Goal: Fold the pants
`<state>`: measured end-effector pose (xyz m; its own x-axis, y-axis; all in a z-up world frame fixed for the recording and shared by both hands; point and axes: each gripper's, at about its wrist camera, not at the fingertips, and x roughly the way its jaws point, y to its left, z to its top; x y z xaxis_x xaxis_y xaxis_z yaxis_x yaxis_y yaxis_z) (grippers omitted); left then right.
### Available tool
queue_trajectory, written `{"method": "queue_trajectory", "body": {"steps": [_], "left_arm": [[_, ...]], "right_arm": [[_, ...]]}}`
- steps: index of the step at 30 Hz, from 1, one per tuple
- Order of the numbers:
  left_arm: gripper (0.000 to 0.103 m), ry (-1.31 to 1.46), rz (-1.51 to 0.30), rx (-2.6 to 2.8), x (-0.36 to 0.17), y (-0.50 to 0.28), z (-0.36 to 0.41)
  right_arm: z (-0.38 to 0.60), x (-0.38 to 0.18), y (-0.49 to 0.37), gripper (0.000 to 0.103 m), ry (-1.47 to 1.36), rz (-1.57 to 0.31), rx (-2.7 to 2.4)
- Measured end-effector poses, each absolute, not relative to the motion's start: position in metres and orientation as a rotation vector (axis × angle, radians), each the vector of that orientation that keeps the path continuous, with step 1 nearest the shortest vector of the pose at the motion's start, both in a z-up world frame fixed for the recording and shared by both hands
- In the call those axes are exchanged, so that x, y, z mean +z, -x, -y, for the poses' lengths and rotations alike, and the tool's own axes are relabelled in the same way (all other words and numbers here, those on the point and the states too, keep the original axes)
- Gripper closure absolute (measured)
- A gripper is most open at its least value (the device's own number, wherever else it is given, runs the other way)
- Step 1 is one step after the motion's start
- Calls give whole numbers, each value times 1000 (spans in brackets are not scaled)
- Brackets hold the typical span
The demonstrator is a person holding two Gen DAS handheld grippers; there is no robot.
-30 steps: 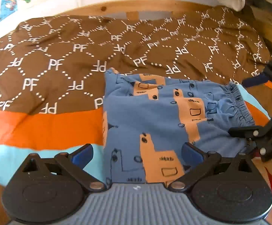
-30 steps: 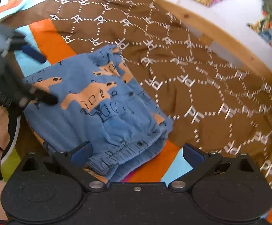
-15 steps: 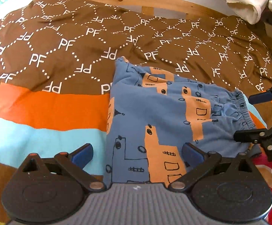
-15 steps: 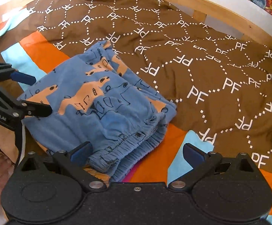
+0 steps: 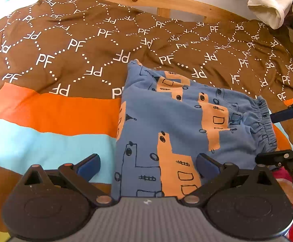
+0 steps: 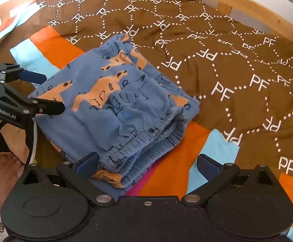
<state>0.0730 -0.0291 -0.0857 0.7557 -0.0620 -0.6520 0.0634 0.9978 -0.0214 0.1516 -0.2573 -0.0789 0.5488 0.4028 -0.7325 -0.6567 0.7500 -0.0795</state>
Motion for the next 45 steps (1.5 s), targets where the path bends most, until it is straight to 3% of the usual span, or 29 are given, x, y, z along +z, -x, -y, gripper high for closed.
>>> {"method": "queue_trajectory", "body": {"steps": [9, 20, 27, 35, 45], "left_arm": [[0, 10, -737, -69, -82, -74, 27], [0, -10, -743, -47, -65, -76, 23], [0, 96, -768, -63, -72, -85, 8], [0, 225, -739, -239, -79, -97, -13], [0, 143, -744, -324, -89, -97, -16]], "right_arm": [[263, -74, -152, 1, 326, -757, 661], [294, -60, -168, 1, 13, -705, 657], [309, -77, -195, 1, -283, -728, 664], [306, -100, -230, 1, -429, -724, 748], [317, -106, -234, 1, -567, -704, 758]]}}
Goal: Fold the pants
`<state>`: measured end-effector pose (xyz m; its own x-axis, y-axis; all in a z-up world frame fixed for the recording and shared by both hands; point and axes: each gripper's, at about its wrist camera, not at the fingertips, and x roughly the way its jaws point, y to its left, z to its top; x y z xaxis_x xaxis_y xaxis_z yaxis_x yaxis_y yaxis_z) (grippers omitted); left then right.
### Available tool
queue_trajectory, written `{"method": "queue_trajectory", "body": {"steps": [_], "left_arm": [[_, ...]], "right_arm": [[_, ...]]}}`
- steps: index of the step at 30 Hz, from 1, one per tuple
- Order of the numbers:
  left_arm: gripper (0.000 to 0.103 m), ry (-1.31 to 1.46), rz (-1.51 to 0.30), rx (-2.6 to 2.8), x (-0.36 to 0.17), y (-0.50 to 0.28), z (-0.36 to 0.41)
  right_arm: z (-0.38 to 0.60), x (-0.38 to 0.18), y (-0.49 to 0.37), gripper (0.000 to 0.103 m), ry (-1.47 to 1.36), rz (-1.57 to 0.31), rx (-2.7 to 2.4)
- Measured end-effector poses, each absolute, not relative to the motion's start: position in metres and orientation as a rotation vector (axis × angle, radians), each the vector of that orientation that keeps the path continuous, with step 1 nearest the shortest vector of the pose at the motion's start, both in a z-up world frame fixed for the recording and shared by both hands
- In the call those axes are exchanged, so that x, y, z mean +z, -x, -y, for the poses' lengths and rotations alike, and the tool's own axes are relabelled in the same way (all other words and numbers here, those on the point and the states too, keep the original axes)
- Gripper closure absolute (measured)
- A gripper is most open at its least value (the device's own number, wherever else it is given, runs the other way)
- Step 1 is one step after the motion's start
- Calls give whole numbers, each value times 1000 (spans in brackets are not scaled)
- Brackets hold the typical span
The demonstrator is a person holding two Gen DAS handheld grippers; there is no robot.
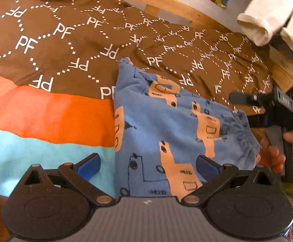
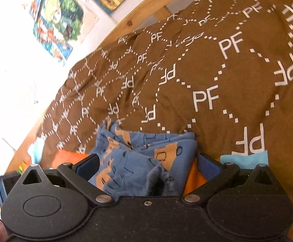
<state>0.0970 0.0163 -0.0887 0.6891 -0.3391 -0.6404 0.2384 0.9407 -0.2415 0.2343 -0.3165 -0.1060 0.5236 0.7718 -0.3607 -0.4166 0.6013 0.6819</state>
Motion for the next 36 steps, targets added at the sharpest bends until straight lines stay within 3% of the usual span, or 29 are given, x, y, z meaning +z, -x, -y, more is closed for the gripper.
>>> {"method": "queue_trajectory", "body": {"steps": [5, 7, 9, 12, 17, 24, 28, 29, 30, 36], "left_arm": [[0, 130, -739, -356, -90, -94, -21], [0, 132, -738, -357, -91, -93, -22], [0, 126, -736, -352, -91, -93, -20], [0, 83, -735, -342, -92, -92, -15], [0, 84, -740, -333, -92, -92, -14], [0, 80, -742, -334, -92, -90, -14], [0, 126, -766, -336, -88, -94, -18], [0, 153, -772, -336, -87, -94, -20], [0, 184, -777, -338, -86, -95, -23], [0, 415, -785, -356, -88, -95, -46]], "right_arm": [[323, -108, -235, 11, -643, -690, 691], [326, -109, -235, 24, -666, -687, 650], [328, -113, -237, 48, -680, -698, 612], [328, -116, -237, 74, -661, -713, 551], [324, -114, -234, 92, -600, -711, 532], [330, -96, -227, 98, -583, -647, 502], [340, -109, -232, 94, -672, -685, 506], [342, -114, -235, 86, -709, -707, 511], [345, -117, -236, 71, -740, -722, 515], [353, -114, -234, 16, -855, -695, 657]]}}
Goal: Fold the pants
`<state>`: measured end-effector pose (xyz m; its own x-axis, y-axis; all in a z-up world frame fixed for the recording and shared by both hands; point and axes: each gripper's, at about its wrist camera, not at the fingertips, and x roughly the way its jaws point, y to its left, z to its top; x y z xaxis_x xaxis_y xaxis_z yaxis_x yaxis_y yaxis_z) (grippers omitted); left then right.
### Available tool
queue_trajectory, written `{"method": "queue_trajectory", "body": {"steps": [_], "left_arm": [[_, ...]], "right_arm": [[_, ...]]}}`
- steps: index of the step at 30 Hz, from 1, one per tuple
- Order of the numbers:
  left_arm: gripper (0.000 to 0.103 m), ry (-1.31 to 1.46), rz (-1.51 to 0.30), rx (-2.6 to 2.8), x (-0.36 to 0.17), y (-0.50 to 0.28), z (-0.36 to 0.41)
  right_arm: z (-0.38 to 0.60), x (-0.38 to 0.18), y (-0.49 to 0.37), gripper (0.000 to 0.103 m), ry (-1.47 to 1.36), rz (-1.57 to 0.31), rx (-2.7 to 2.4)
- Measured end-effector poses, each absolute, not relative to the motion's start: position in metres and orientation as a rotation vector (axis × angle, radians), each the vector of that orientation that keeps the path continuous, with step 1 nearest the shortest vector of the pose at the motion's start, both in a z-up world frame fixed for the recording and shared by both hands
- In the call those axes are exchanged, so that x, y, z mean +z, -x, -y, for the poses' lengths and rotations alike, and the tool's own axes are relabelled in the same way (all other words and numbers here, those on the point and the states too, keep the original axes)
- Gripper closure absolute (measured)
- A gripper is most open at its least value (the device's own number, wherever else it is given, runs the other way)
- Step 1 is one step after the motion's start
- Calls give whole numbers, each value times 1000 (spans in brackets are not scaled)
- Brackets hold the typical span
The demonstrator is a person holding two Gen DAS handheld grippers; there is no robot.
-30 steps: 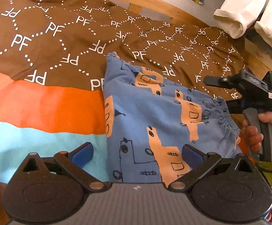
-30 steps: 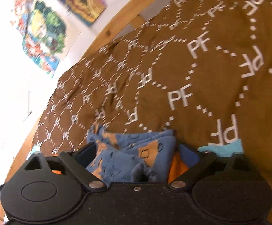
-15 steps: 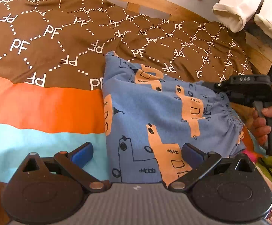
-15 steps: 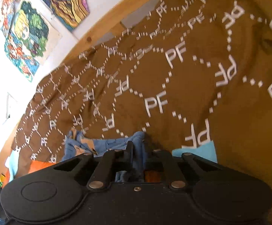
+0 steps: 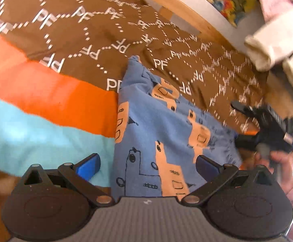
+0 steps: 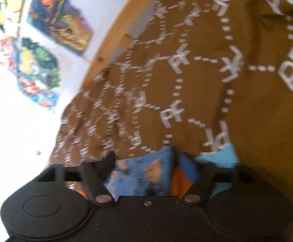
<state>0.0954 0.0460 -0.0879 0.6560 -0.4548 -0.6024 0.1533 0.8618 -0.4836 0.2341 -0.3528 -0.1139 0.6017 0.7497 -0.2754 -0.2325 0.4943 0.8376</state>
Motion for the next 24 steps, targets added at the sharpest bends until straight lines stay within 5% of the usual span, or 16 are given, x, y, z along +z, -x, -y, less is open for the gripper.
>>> {"method": "queue_trajectory", "body": {"steps": [9, 12, 17, 20, 24], "left_arm": [[0, 492, -817, -365, -93, -106, -52], [0, 441, -828, -363, -93, -108, -45], [1, 449, -841, -347, -92, -108, -43], [16, 447, -853, -336, -90, -107, -41], [28, 415, -859, -313, -89, -105, -36]], "right_arm": [[319, -100, -227, 10, -544, -748, 674], [316, -105, -226, 1, -588, -728, 690], [310, -104, -226, 1, -580, -738, 731], [308, -103, -224, 10, -584, -746, 736], [307, -103, -222, 36, -579, -760, 710]]}}
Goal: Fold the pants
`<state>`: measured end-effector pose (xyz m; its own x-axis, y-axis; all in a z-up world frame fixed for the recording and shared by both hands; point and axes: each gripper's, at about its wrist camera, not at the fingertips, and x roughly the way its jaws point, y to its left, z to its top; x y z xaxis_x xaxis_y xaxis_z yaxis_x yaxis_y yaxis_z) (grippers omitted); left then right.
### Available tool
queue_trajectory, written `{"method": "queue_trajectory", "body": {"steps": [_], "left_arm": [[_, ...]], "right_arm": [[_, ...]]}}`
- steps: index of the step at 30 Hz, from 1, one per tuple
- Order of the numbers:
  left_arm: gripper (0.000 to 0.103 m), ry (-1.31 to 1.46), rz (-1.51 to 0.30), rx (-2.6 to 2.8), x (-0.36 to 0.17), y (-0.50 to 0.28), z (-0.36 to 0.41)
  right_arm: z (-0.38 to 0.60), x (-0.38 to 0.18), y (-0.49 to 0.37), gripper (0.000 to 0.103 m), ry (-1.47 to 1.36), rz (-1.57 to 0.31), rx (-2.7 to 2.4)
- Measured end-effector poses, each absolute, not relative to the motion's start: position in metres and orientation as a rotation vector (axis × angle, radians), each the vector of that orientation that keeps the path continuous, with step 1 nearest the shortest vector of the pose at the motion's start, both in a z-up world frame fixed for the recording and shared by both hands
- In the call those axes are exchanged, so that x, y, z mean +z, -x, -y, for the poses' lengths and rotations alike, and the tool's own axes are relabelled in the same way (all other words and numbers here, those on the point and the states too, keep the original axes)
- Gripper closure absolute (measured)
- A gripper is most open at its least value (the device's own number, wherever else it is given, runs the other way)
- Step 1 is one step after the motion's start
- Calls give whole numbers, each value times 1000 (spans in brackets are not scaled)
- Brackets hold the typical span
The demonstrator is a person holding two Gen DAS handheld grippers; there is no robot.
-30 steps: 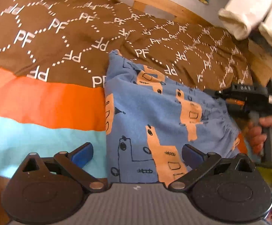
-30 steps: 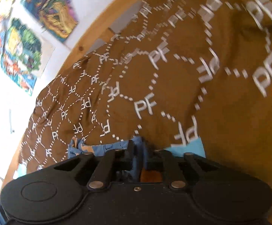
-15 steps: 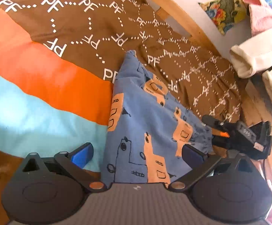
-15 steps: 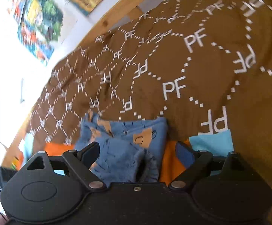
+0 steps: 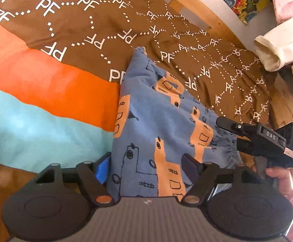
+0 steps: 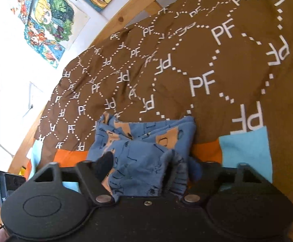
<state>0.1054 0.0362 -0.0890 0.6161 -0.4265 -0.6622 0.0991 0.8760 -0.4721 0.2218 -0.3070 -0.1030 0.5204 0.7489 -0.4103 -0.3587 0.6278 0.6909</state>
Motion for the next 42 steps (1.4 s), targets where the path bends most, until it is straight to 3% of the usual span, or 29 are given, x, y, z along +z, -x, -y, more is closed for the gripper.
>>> {"method": "queue_trajectory", "body": {"steps": [3, 6, 16, 21, 35, 42], "left_arm": [[40, 419, -865, -287, -89, -105, -39], [48, 457, -875, -262, -90, -105, -47], [52, 358, -879, -210, -84, -104, -32], [55, 331, -879, -191, -82, -102, -27], [77, 232, -870, -140, -70, -96, -9], [79, 189, -868, -129, -64, -93, -2]], "right_arm": [[311, -107, -222, 52, -590, -770, 677], [314, -111, -223, 57, -598, -775, 665], [308, -113, -220, 58, -550, -756, 642], [304, -111, -217, 63, -513, -746, 619], [285, -102, -198, 76, -437, -680, 501], [282, -94, -190, 77, -387, -653, 506]]}}
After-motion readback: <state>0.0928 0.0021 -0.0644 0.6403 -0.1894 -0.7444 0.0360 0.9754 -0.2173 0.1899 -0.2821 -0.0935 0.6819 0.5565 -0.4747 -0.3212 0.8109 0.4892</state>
